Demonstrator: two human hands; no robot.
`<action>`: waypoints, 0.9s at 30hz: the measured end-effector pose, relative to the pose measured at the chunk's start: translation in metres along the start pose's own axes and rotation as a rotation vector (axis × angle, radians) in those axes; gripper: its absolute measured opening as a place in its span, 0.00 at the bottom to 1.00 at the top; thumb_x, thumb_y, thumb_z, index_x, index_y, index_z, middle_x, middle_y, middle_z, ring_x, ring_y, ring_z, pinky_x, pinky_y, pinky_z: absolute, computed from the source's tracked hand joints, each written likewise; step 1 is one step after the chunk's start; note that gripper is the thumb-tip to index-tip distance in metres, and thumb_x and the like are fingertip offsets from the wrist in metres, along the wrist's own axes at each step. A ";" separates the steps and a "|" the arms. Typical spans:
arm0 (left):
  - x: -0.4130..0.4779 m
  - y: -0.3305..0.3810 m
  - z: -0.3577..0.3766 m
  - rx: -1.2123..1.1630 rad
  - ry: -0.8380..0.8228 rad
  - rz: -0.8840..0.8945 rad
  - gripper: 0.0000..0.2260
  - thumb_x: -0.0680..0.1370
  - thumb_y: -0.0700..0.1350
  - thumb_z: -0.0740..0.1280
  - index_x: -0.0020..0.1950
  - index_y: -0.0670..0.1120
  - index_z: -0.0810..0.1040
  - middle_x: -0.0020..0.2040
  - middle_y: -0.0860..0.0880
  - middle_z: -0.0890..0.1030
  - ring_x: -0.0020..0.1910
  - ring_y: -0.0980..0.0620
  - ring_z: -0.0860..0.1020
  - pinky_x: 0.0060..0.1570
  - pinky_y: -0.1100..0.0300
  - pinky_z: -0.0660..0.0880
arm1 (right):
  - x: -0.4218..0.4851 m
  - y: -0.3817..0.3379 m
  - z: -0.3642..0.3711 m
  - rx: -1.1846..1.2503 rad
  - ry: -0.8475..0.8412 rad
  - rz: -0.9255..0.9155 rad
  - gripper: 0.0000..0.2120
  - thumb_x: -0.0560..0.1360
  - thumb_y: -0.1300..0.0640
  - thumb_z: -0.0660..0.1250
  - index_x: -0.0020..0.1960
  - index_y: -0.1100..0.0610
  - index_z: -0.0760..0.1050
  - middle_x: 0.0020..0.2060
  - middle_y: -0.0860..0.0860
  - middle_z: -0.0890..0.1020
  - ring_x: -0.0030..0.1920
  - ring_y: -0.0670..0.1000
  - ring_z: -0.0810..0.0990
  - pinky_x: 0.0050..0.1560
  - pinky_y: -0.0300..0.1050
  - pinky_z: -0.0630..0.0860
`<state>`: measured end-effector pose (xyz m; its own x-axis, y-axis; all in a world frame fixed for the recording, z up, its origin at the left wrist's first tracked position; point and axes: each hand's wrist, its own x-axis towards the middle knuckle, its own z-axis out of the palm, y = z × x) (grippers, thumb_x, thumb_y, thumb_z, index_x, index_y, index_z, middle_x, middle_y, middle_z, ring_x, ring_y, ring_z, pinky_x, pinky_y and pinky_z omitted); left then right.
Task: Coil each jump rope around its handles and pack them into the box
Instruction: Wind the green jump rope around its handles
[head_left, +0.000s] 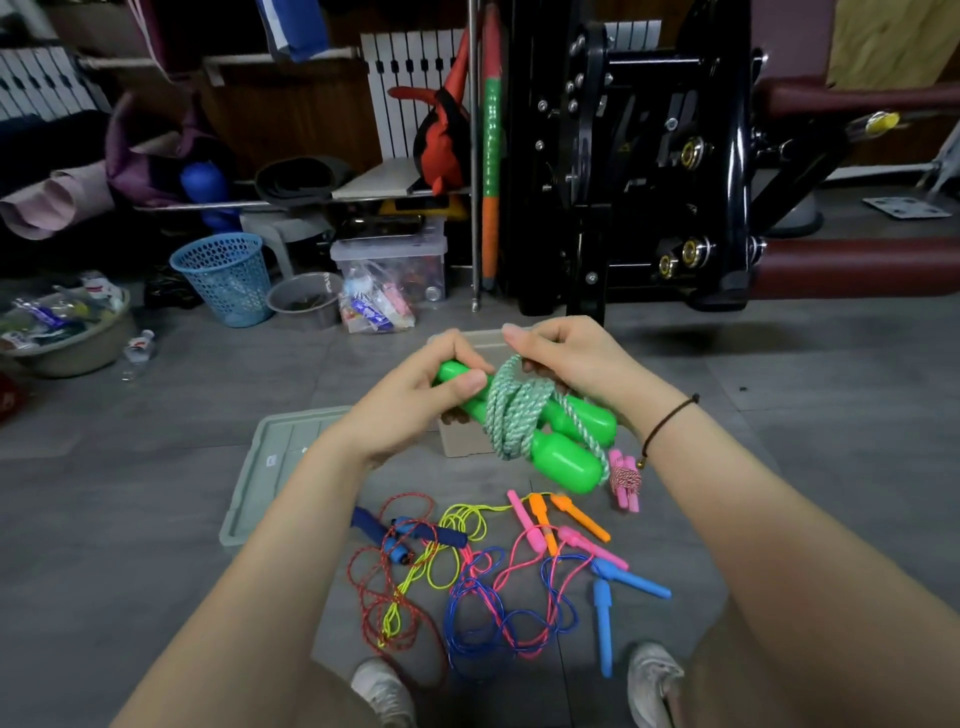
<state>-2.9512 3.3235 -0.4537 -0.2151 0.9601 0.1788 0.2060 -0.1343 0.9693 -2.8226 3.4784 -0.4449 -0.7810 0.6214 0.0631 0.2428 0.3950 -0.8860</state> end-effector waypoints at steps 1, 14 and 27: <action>-0.001 0.001 0.001 -0.093 0.026 -0.004 0.02 0.76 0.44 0.63 0.46 0.46 0.72 0.36 0.54 0.76 0.34 0.57 0.72 0.35 0.64 0.70 | 0.001 0.000 0.001 0.047 -0.029 0.008 0.25 0.66 0.32 0.67 0.30 0.55 0.75 0.27 0.51 0.73 0.29 0.48 0.71 0.36 0.45 0.68; 0.025 -0.016 -0.012 0.224 0.826 -0.061 0.06 0.79 0.41 0.64 0.54 0.49 0.72 0.43 0.49 0.78 0.32 0.53 0.78 0.42 0.57 0.77 | -0.010 -0.017 0.028 -0.105 -0.293 -0.004 0.13 0.81 0.54 0.57 0.50 0.59 0.77 0.27 0.50 0.71 0.22 0.46 0.67 0.24 0.39 0.72; 0.006 -0.007 -0.010 0.554 0.028 -0.069 0.09 0.77 0.39 0.68 0.49 0.55 0.76 0.39 0.47 0.80 0.33 0.57 0.78 0.38 0.65 0.76 | -0.008 -0.014 -0.027 -0.251 0.177 -0.213 0.17 0.74 0.43 0.66 0.30 0.50 0.77 0.23 0.49 0.71 0.27 0.48 0.69 0.33 0.45 0.67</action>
<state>-2.9633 3.3283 -0.4578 -0.2695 0.9543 0.1294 0.6601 0.0852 0.7464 -2.8038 3.4863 -0.4205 -0.7228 0.6061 0.3319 0.2362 0.6681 -0.7056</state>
